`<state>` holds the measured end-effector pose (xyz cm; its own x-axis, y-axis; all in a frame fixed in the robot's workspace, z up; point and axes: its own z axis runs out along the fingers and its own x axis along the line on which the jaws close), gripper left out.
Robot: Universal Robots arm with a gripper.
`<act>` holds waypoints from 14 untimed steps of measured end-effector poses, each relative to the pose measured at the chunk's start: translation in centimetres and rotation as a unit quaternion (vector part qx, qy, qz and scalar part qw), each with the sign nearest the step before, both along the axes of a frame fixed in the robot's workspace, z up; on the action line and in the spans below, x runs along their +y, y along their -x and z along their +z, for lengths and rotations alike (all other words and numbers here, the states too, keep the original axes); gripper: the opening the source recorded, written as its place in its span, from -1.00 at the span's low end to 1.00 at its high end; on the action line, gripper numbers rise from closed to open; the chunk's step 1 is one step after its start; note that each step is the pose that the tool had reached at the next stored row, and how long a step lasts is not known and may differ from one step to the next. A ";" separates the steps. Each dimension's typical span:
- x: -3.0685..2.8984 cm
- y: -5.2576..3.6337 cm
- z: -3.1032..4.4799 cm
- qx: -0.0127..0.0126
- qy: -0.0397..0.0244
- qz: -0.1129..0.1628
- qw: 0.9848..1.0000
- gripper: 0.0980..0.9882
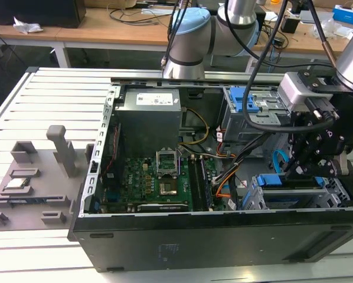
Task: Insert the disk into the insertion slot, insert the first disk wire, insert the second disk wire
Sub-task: 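Insert the second disk wire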
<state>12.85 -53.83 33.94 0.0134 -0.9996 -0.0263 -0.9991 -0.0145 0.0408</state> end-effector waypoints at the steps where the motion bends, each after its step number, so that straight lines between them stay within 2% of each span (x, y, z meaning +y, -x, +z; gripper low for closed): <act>1: 0.00 0.00 -0.03 0.000 0.000 0.000 1.000 -0.83; 2: 0.00 0.00 0.00 0.000 0.000 0.000 1.000 -0.69; 4: -0.01 0.00 0.24 0.000 0.000 0.000 1.000 -0.69; 6: 0.03 0.00 1.15 0.000 0.000 0.000 1.000 -0.69; 9: 0.52 0.00 2.66 0.000 0.000 0.000 1.000 -0.69; 10: 0.57 0.00 3.09 0.000 0.000 0.000 1.000 -0.72; 12: 0.61 0.00 4.14 0.000 0.000 0.000 1.000 -0.98; 13: 0.62 0.00 4.79 0.000 0.000 0.000 1.000 -0.98; 14: 0.62 0.00 4.87 0.000 0.000 0.000 1.000 -0.98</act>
<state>12.84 -53.22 38.80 0.0133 -0.9996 -0.0261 -0.9991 -0.0144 0.0409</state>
